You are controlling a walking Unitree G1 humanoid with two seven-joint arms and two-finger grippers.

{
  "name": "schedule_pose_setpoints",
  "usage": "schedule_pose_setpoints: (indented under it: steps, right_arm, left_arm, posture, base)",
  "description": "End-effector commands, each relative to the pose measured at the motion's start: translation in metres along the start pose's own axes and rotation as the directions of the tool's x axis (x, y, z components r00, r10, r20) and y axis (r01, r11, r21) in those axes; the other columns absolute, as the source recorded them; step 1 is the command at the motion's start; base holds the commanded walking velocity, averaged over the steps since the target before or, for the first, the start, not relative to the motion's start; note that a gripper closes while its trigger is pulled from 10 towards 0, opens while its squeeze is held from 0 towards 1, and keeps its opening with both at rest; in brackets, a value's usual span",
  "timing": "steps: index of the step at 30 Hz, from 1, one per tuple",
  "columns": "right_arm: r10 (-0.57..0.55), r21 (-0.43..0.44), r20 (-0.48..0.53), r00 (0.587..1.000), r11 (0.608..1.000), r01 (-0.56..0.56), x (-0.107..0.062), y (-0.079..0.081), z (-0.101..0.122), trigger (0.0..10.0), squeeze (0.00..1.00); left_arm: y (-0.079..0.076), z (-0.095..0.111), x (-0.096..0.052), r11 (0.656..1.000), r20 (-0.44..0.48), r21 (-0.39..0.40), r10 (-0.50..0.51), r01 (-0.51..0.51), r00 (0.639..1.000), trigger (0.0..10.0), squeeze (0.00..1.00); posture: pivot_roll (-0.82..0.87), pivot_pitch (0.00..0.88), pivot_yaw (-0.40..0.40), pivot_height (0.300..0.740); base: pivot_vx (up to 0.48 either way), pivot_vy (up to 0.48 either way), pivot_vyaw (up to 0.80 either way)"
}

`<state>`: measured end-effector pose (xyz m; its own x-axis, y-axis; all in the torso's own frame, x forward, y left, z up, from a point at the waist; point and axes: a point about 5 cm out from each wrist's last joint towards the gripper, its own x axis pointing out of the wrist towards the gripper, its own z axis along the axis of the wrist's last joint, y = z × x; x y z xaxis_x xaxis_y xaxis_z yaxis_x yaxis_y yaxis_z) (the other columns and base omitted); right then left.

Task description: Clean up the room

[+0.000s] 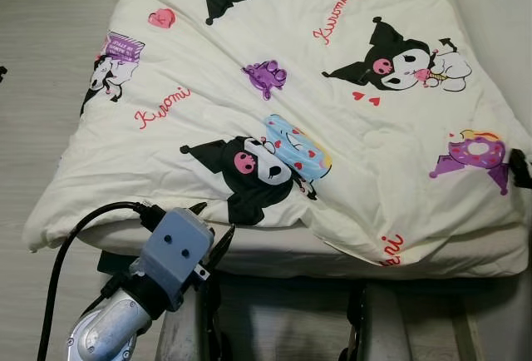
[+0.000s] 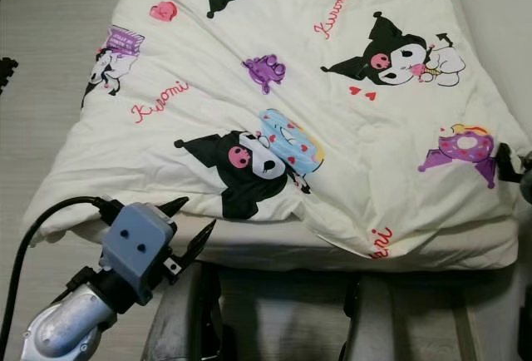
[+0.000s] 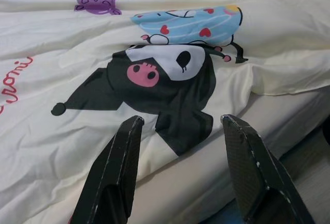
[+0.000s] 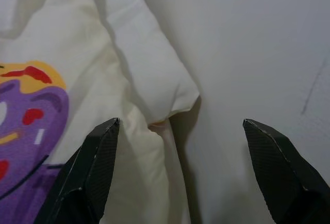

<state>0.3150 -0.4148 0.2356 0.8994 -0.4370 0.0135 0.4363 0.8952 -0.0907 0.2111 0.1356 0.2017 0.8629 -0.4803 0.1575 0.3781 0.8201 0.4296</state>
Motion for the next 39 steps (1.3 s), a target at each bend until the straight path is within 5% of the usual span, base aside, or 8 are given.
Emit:
schedule_pose_setpoints:
  steps: [1,4,8,21,22,26,27,39]
  right_arm:
    - [-0.007,0.034,-0.06,0.998,0.999,0.009,-0.004,-0.005,-0.014,10.0,0.0]
    - [0.114,0.268,-0.113,0.987,0.96,-0.081,-0.005,0.004,-0.028,10.0,0.0]
    - [0.155,0.367,-0.093,0.984,0.924,-0.111,-0.006,0.007,-0.029,10.0,0.0]
    - [0.29,0.306,-0.145,0.946,0.922,-0.236,-0.009,0.023,-0.045,10.0,0.0]
    - [0.334,0.311,-0.158,0.929,0.91,-0.274,-0.011,0.026,-0.048,6.2,0.0]
    - [0.367,0.308,-0.169,0.915,0.901,-0.305,-0.012,0.028,-0.051,4.1,0.0]
    - [0.387,0.304,-0.179,0.905,0.896,-0.323,-0.013,0.03,-0.053,0.0,0.0]
    - [0.271,0.296,-0.154,0.95,0.93,-0.218,-0.011,0.016,-0.047,0.0,0.0]
  left_arm:
    - [0.0,-0.005,-0.005,1.0,-0.036,0.009,-0.02,0.02,0.999,10.0,0.0]
    - [0.003,-0.004,-0.006,1.0,-0.054,-0.026,-0.014,0.012,0.998,10.0,0.0]
    - [0.002,-0.004,-0.007,0.999,-0.056,-0.03,-0.02,0.018,0.998,10.0,0.0]
    - [-0.003,-0.002,-0.007,0.997,-0.05,-0.046,-0.072,0.069,0.996,10.0,0.0]
    - [-0.003,-0.002,-0.007,0.997,-0.054,-0.04,-0.073,0.071,0.996,10.0,0.0]
    - [-0.002,-0.003,-0.008,0.997,-0.058,-0.035,-0.072,0.07,0.996,10.0,0.0]
    - [-0.001,-0.003,-0.008,0.997,-0.062,-0.029,-0.072,0.071,0.995,10.0,0.0]
    - [0.003,-0.005,-0.008,0.998,-0.077,-0.003,-0.056,0.056,0.995,10.0,0.0]
  posture:
    - [0.24,0.454,0.071,0.522]
    - [0.24,0.451,0.068,0.522]
    - [0.25,0.45,0.066,0.522]
    - [0.25,0.452,0.069,0.522]
    - [0.25,0.452,0.068,0.522]
    - [0.25,0.453,0.069,0.522]
    - [0.25,0.453,0.068,0.522]
    - [0.24,0.457,0.069,0.522]
  base:
    - [0.0,0.0,0.0]
    - [0.0,0.0,0.0]
    - [0.0,0.0,0.0]
    - [0.0,0.0,0.0]
    - [0.0,0.0,0.0]
    - [0.0,0.0,0.0]
    - [0.0,0.0,0.0]
    - [0.0,0.0,0.0]
